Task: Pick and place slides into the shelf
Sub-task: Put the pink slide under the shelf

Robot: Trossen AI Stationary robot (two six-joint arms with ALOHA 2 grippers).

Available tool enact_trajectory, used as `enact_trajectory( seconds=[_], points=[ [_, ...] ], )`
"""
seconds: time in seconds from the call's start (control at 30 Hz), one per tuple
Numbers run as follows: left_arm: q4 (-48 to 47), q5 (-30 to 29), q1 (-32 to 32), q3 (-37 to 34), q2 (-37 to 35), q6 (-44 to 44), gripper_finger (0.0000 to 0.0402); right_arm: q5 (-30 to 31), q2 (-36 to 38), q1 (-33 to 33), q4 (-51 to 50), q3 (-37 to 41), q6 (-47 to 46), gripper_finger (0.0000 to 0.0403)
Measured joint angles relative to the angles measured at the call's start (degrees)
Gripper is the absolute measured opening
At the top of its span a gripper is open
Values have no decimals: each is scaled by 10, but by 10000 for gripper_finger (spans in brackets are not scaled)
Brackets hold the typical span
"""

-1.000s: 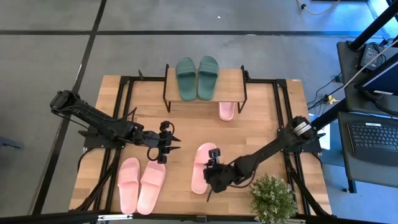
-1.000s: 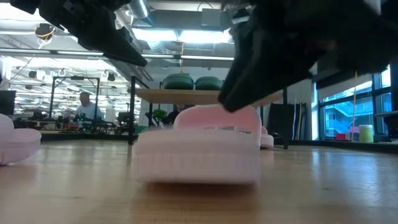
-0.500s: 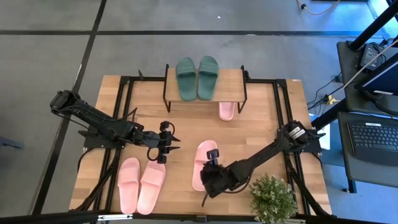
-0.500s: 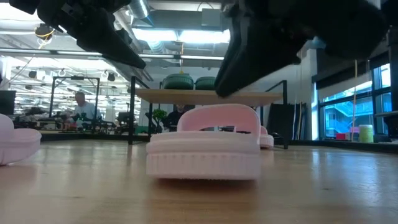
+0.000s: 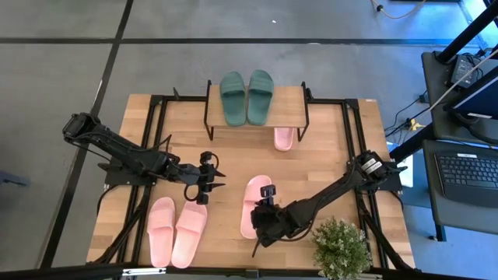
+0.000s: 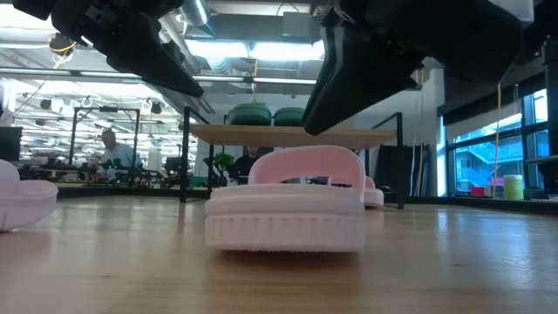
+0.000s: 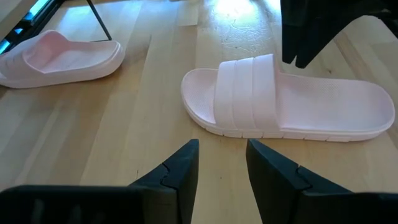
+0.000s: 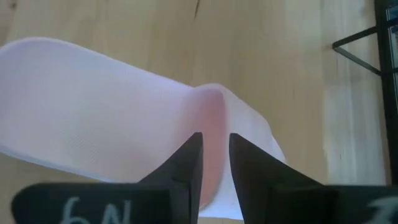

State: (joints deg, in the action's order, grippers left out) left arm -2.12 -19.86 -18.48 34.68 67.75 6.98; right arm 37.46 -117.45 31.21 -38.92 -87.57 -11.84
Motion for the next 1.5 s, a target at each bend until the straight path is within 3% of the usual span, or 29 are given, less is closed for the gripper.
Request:
enact_trajectory(
  seconds=[0.23, 0.53, 0.73, 1.27, 1.37, 1.5],
  points=[
    [0, 0, 0, 0, 0, 0, 126, 0, 0, 0, -9, 0, 4, 90],
    [0, 0, 0, 0, 0, 0, 126, -1, 0, 0, -17, 0, 4, 190],
    [0, 0, 0, 0, 0, 0, 126, 2, -1, -3, -15, 0, -2, 215],
    [-2, 0, 0, 0, 0, 0, 126, 3, -7, -41, -8, 45, -66, 211],
    [-3, 0, 0, 0, 0, 0, 126, 4, -7, -47, -14, 50, -86, 187],
    [-3, 0, 0, 0, 0, 0, 126, 5, -7, -53, -22, 51, -89, 120]
  ],
)
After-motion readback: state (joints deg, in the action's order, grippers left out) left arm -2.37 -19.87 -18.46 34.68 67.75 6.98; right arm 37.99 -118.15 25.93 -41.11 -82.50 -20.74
